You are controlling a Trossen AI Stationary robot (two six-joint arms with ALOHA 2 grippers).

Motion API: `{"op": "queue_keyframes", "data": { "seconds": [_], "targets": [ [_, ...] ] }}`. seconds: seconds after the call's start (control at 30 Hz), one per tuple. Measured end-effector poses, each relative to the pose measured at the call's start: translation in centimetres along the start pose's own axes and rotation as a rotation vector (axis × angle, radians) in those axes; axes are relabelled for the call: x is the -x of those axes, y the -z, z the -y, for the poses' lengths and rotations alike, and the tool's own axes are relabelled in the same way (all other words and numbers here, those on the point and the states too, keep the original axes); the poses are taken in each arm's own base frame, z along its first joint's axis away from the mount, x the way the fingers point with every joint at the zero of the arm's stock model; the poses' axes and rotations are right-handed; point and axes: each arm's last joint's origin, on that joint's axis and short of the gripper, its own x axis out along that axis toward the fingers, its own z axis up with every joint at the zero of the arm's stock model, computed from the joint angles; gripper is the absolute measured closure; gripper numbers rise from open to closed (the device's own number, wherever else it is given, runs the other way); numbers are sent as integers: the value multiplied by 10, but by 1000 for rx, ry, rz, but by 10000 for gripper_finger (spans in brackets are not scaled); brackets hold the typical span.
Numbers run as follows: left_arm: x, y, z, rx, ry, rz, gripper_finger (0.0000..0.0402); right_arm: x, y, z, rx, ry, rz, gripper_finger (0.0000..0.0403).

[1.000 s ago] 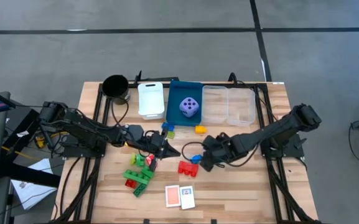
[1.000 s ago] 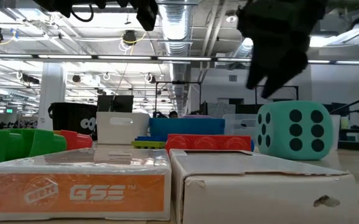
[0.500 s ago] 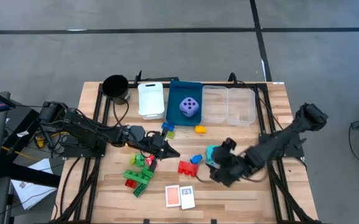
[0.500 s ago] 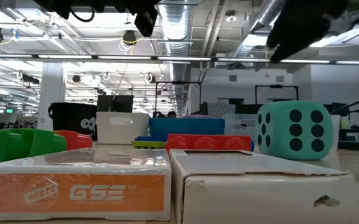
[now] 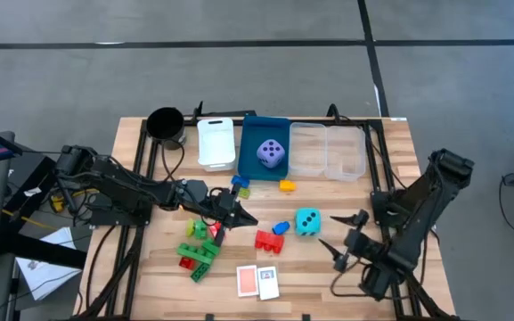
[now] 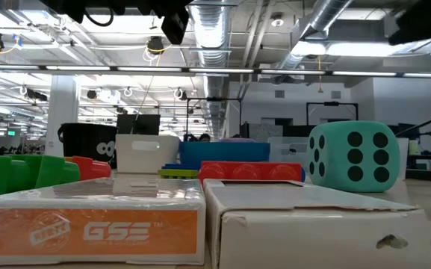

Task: Pick & Place Toys
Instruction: Put the blue dice into the blue bin

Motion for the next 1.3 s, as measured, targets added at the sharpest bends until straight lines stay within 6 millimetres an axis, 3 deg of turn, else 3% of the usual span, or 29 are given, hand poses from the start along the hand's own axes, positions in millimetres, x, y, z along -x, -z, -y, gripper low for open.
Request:
{"op": "queue_keyframes", "data": {
  "seconds": [0.3, 0.43, 0.67, 0.9, 1.3],
  "targets": [
    [3, 10, -1, 64, -8, -32, 389, -6, 69, 40, -81, 6, 86, 47],
    [3, 12, 2, 78, 3, -35, 389, -7, 87, 57, -103, -15, 102, 47],
    [3, 11, 8, 72, 3, -11, 389, -5, 117, 68, -183, -153, 116, 47],
    [3, 3, 9, 70, 15, 68, 389, -9, 135, 76, -188, -209, 123, 47],
    [3, 2, 7, 98, -40, 95, 389, -9, 134, 76, -95, -202, 173, 56]
  ]
}}
